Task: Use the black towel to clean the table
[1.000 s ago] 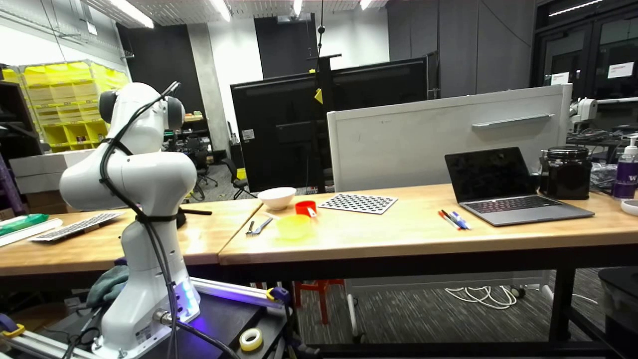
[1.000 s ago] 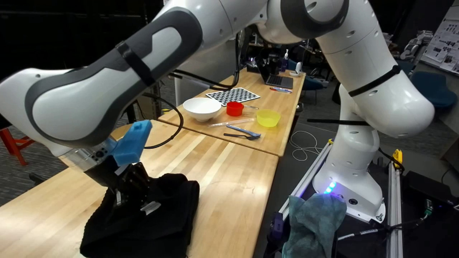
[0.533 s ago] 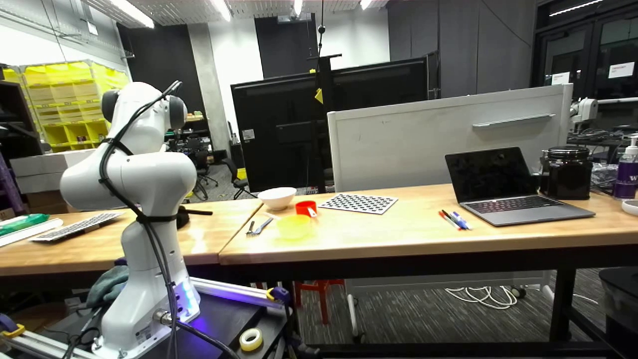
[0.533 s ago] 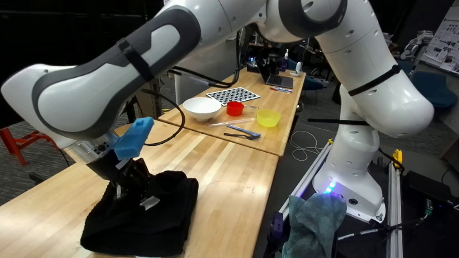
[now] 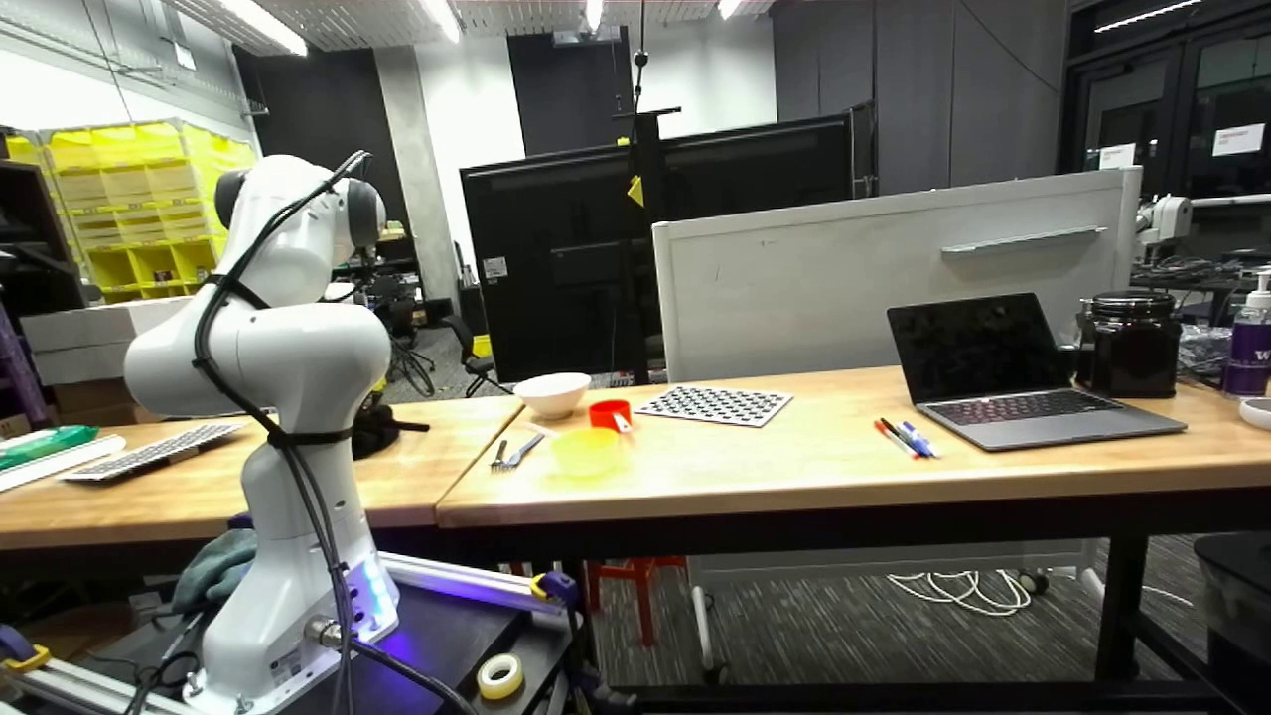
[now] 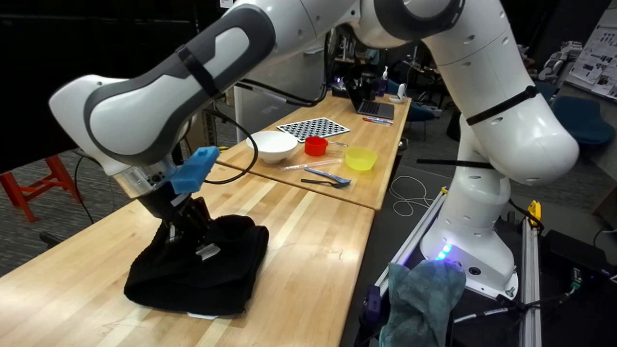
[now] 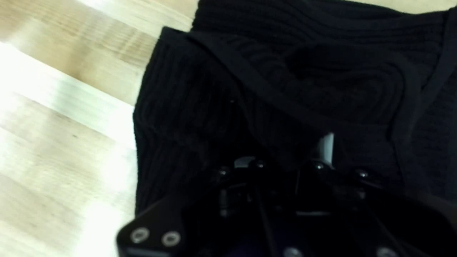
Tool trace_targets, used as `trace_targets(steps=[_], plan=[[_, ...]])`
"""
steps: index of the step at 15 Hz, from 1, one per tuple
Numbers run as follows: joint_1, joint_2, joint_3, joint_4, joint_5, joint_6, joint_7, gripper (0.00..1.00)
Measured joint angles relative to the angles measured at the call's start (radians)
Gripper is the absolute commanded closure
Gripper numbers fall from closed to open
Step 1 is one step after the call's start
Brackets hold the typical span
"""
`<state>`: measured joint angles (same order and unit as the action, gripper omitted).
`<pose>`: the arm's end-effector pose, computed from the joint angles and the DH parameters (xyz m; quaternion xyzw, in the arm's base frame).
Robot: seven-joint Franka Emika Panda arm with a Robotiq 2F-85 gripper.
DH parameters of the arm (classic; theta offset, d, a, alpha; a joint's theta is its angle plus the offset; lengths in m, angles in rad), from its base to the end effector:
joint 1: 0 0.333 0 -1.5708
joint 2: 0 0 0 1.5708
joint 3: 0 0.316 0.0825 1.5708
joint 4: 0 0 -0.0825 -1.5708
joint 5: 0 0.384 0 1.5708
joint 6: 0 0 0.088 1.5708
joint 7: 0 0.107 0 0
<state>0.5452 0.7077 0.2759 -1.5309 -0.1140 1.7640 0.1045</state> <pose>0.4679 0.4551 0.2238 0.9081 0.3530 -0.2167 0.0614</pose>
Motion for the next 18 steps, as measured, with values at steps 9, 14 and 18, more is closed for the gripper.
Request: trace_targets(steps=[9, 14, 18], plan=[[-0.151, -0.116, -0.026, -0.191, -0.001, 0.117, -0.09, 0.96], [-0.22, -0.184, -0.049, -0.3, -0.002, 0.182, -0.141, 0.96], [-0.258, -0.229, -0.061, -0.372, -0.003, 0.23, -0.17, 0.96]])
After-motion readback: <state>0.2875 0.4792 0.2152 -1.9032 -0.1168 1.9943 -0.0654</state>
